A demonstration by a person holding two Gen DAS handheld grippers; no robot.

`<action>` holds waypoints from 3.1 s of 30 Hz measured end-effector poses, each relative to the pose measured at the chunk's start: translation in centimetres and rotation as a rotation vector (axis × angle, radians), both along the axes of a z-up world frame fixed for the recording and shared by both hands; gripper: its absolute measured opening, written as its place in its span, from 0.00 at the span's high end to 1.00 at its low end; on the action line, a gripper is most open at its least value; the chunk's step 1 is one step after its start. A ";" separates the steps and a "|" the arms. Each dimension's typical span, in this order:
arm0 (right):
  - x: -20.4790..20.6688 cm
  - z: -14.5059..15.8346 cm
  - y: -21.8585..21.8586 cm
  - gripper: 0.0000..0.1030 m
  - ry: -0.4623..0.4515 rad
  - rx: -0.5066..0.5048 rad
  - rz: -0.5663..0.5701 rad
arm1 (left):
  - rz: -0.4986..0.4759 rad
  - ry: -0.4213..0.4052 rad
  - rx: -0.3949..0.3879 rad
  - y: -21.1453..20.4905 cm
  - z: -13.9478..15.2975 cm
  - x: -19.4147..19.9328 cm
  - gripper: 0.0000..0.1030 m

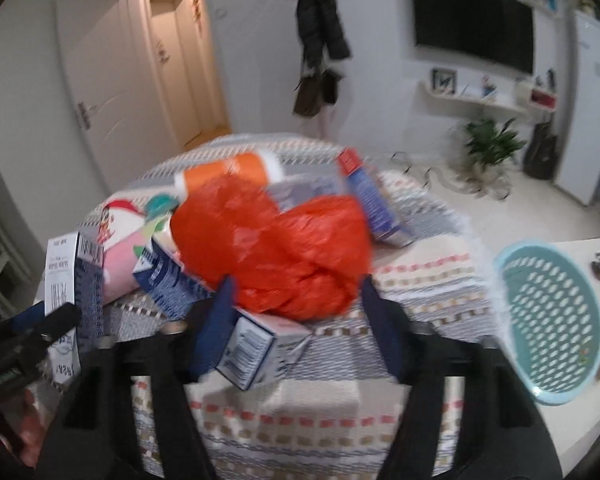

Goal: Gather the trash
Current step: 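Grasp the white milk carton with the left gripper while the right gripper grasps a white box, then carry both items to the blue basket and open both grippers to drop them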

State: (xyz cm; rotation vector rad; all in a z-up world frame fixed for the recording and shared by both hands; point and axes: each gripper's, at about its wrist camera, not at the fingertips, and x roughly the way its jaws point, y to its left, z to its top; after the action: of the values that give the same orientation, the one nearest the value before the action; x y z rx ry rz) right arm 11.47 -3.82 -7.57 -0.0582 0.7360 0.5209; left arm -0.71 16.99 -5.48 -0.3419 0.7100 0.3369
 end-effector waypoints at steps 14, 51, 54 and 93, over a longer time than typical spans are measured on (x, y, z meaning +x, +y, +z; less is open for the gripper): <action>-4.6 -2.3 2.8 0.61 0.209 0.056 0.223 | -0.020 0.052 0.011 1.3 -1.4 -0.6 0.39; -5.3 5.2 1.5 0.51 -0.109 0.011 0.187 | -0.145 -0.124 0.098 -3.6 6.8 0.6 0.40; -4.1 6.8 -2.1 0.51 -0.143 0.047 0.106 | -0.201 -0.135 0.116 -5.9 7.9 2.5 0.40; 11.7 -10.0 -31.1 0.47 0.375 0.104 -0.666 | -0.791 0.097 -0.138 -31.9 -5.0 22.7 0.26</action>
State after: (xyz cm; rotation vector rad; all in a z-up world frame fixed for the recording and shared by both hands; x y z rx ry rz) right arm 23.18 -34.93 -17.56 0.3817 1.0325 -0.0753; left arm 21.97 -14.92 -10.49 -0.1530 0.9077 -0.4496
